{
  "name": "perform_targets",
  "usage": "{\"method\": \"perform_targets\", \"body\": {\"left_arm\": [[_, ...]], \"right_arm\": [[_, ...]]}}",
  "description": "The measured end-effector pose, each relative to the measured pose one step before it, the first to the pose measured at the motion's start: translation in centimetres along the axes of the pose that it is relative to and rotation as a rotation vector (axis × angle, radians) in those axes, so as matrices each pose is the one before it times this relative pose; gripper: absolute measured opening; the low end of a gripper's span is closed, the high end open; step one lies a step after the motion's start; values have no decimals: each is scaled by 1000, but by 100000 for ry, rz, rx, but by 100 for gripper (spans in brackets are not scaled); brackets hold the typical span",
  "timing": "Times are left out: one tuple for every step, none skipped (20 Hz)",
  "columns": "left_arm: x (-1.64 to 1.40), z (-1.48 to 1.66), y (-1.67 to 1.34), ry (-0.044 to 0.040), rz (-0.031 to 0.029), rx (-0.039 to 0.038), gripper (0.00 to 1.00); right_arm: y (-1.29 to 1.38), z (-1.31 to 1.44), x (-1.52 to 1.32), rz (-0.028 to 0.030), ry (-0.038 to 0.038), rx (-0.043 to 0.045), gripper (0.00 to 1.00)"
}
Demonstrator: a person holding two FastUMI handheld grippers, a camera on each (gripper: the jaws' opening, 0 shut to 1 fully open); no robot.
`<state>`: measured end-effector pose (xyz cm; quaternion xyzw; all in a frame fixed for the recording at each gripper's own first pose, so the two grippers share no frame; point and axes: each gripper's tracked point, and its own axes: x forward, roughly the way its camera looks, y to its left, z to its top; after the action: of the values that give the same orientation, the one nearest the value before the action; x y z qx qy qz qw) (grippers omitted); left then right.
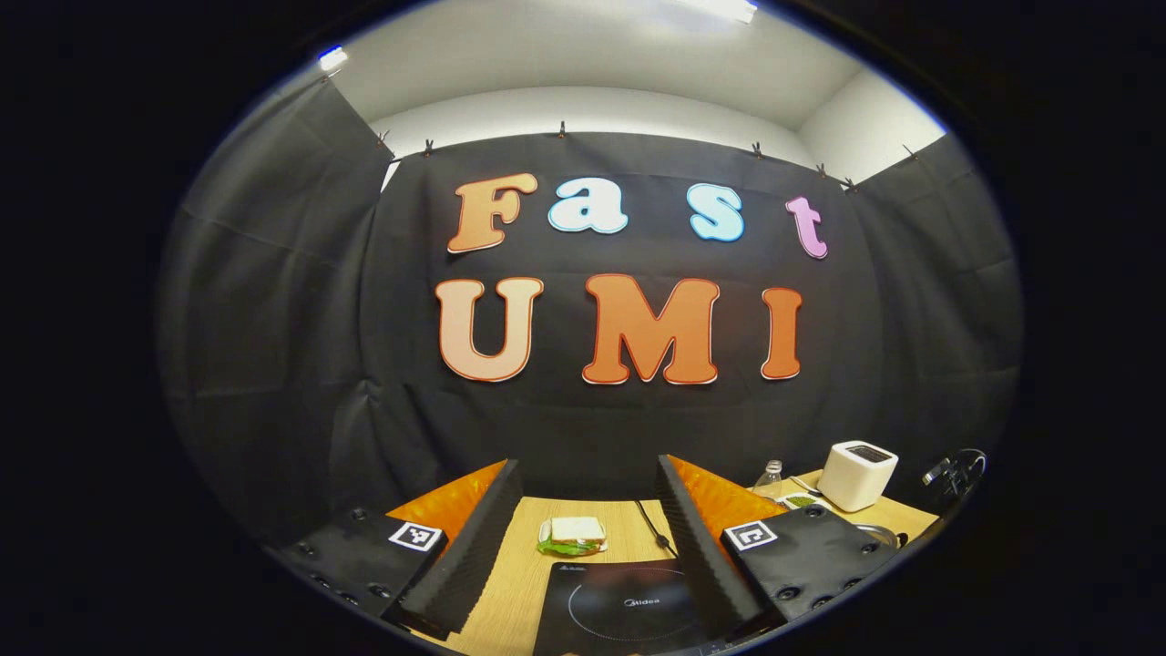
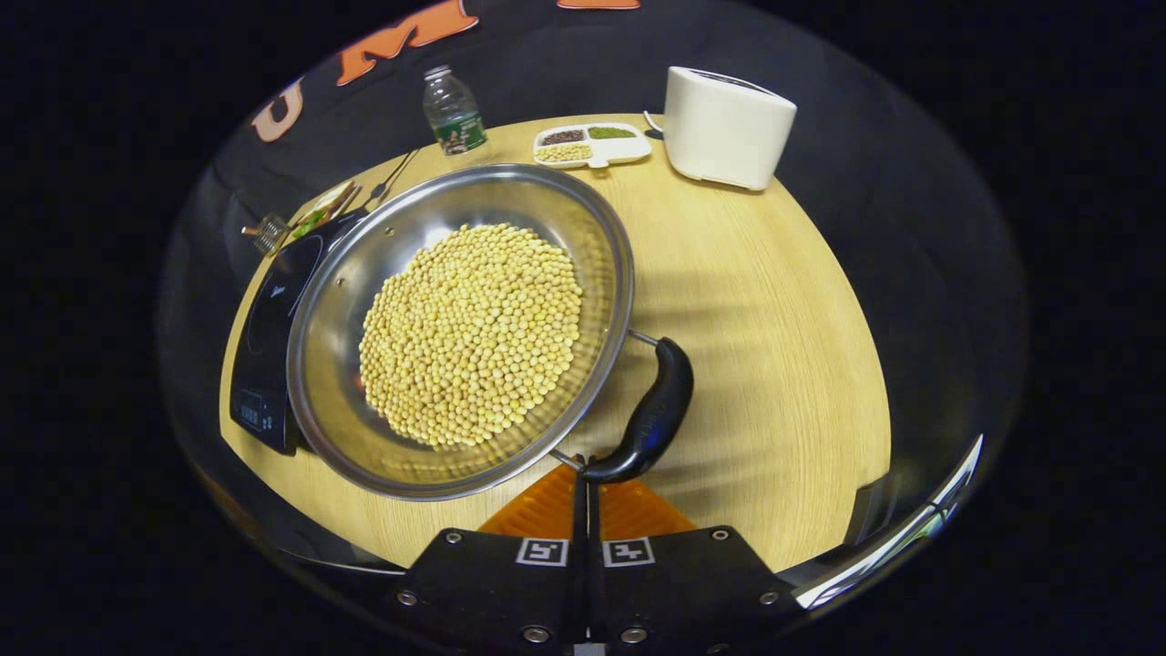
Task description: First push the handle of the pot to place it horizontally, then grasp the pot with both hands and set it on the induction cooktop.
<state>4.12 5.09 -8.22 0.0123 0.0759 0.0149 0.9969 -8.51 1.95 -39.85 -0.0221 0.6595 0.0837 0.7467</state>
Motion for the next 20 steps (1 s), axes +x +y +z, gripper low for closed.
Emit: {"method": "perform_targets", "body": {"left_arm": [[63,-263,-200,409,-294,89,97],[105,-75,-178,773,-359,215,97],[61,-279,-209,582,-350,297,97],[133,-228,-222,596,-344,389,97],[93,-159,-228,567,-282,244,97],[156,-183,-250,609,-446,96,97],[113,-335,-363,718,-454,135,97],[155,-340,-342,897,-456,255,97],[180,-395,-132,1095,-407,279,97],[171,-468,-274,1236,-482,355,97],[332,-325,-348,1332,-413,301,97],[217,-465,-359,1477,-577,171,97],[247,-730,-484,1593,-773,17,97],[334,-535,-519,1852,-1075,-255,97],[286,-814,-699,2201,-1371,-154,97],[380,-829,-606,2265,-1153,-150,97],[377,-719,-642,2286,-1495,328,97],[733,-669,-568,2445,-878,597,97],[827,-1132,-496,3031,-525,788,97],[559,-939,-573,2900,-983,464,97]], "right_arm": [[-217,355,142,-23,-745,1273,0],[-240,345,77,-11,-375,1213,0],[-137,243,100,10,-273,830,0],[-202,333,126,-104,-391,824,0],[-223,361,142,-247,-503,805,0],[-231,383,179,-222,-451,1190,0],[-349,198,49,-98,-363,1241,0],[-276,374,76,-131,-407,1350,0],[-254,438,149,-62,-358,1045,0],[-238,550,225,-333,-528,1097,0],[-267,444,155,-435,-629,861,0],[-194,502,145,-415,-582,956,0],[-203,422,217,-84,-493,683,0],[-184,480,195,-132,-446,878,0],[-161,384,196,-197,-612,377,0],[-171,475,198,-249,-786,830,0],[-199,422,162,-381,-772,1645,0],[-194,310,137,-280,-766,316,0],[-260,462,37,-632,-1024,470,0],[-129,495,128,-442,-1157,473,0]]}}
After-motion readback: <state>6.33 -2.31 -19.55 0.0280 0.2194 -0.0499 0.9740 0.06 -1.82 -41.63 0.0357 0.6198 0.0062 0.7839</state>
